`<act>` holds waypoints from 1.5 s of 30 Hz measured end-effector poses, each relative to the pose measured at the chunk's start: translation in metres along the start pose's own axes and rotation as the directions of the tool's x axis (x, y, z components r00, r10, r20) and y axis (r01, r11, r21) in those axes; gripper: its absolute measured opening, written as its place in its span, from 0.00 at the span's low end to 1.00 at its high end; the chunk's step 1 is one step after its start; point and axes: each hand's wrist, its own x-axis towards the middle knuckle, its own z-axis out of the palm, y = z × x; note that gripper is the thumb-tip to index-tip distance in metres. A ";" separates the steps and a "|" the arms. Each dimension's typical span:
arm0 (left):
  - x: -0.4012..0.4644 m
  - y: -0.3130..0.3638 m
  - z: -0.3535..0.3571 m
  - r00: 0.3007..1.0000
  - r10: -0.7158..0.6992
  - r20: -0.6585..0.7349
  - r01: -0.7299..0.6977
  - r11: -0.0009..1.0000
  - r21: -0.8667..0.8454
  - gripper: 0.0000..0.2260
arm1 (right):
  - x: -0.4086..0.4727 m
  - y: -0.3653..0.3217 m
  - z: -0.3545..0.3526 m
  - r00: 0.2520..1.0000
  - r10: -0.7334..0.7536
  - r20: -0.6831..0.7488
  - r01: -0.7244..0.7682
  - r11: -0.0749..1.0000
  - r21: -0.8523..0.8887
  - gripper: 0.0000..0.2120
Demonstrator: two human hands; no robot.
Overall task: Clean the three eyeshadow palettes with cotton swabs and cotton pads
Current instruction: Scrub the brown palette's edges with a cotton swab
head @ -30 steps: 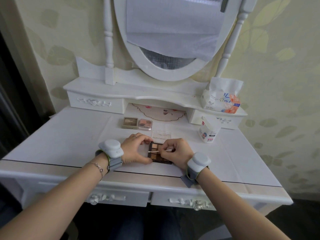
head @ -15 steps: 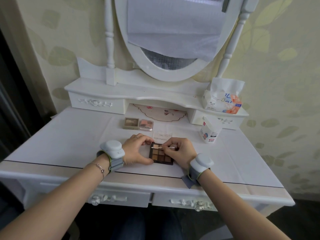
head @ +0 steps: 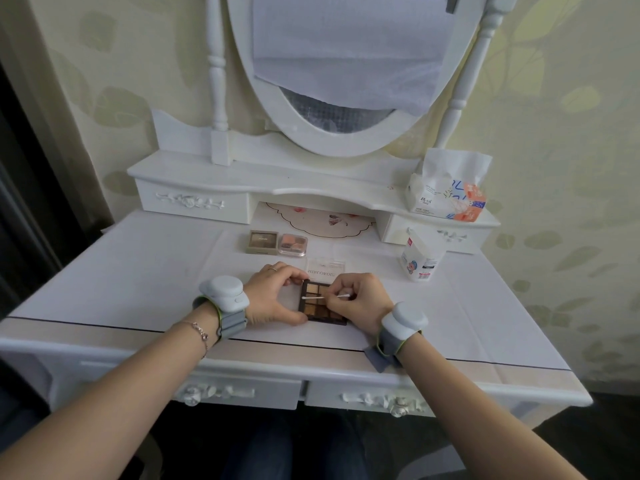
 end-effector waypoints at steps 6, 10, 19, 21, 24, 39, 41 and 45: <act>0.000 0.001 0.000 1.000 -0.007 0.010 0.007 1.000 0.002 0.43 | -0.001 0.001 -0.002 1.000 -0.008 -0.026 0.008 1.000 -0.016 0.04; 0.000 0.000 0.000 1.000 -0.008 0.009 0.008 1.000 0.001 0.43 | -0.003 0.001 -0.002 1.000 0.006 0.013 -0.006 1.000 -0.012 0.04; 0.001 0.000 -0.001 1.000 -0.002 0.006 0.002 1.000 0.012 0.43 | -0.007 -0.004 -0.002 0.999 -0.026 0.042 0.026 1.000 -0.004 0.04; 0.000 0.000 0.000 1.000 -0.003 0.007 0.003 1.000 0.010 0.43 | -0.009 -0.005 -0.003 0.999 -0.025 0.038 0.025 1.000 0.009 0.04; 0.000 -0.002 0.000 1.000 0.002 -0.004 -0.002 1.000 0.009 0.43 | -0.011 -0.005 -0.001 0.998 -0.029 0.049 0.028 0.999 0.025 0.05; 0.001 -0.004 0.002 1.000 0.014 -0.016 -0.014 1.000 0.010 0.42 | -0.013 -0.003 -0.001 0.999 -0.019 0.041 0.015 0.995 0.100 0.08; 0.001 -0.005 0.002 1.000 0.016 -0.016 -0.016 1.000 0.011 0.42 | -0.014 -0.004 0.000 0.999 -0.014 0.053 0.008 0.994 0.111 0.09; 0.002 -0.005 0.002 1.000 0.024 -0.015 -0.024 1.000 0.011 0.42 | -0.015 -0.005 -0.001 0.999 -0.005 0.054 -0.003 0.991 0.133 0.12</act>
